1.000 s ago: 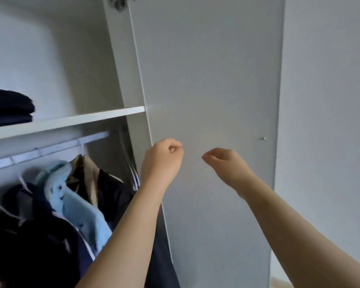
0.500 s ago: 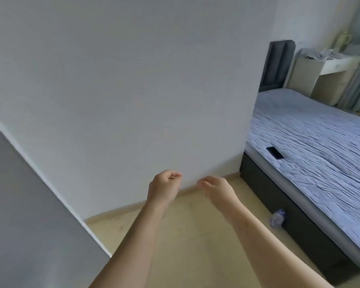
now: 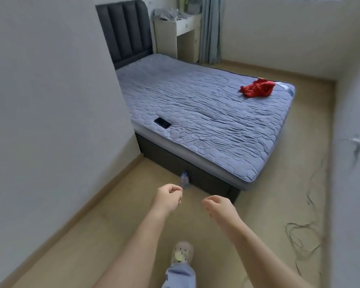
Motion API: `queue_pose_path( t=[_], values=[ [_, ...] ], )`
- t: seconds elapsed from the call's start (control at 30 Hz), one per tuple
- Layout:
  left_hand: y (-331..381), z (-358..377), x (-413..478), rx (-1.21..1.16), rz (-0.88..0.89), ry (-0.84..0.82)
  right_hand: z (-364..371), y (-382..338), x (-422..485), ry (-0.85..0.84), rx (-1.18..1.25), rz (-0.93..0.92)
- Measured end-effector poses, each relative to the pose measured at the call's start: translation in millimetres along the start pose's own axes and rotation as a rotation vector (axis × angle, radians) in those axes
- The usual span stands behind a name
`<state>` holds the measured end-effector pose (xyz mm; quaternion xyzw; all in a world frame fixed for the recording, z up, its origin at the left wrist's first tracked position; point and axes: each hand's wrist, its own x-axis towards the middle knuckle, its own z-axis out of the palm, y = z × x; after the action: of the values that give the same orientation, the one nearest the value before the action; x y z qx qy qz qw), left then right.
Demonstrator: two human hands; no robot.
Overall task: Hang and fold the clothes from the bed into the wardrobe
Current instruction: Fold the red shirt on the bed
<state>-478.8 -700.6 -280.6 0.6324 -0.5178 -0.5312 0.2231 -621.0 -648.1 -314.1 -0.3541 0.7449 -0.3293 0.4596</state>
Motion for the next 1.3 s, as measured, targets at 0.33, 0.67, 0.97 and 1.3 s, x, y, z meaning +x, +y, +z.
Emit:
queue_pose_path(
  t=[0.33,0.67,0.97,1.3],
  values=[
    [74,106,138,0.265,0.023,-0.346,-81,20,120,0.196,0.155,0.268],
    [150,233,216,0.36,0.003,-0.515,-196,40,196,0.399,0.352,0.379],
    [237,430,280,0.309,-0.028,-0.496,-401,86,299,0.423,0.305,0.403],
    [334,582,333,0.274,-0.094,-0.473,-564,93,386,0.337,0.276,0.459]
  ],
)
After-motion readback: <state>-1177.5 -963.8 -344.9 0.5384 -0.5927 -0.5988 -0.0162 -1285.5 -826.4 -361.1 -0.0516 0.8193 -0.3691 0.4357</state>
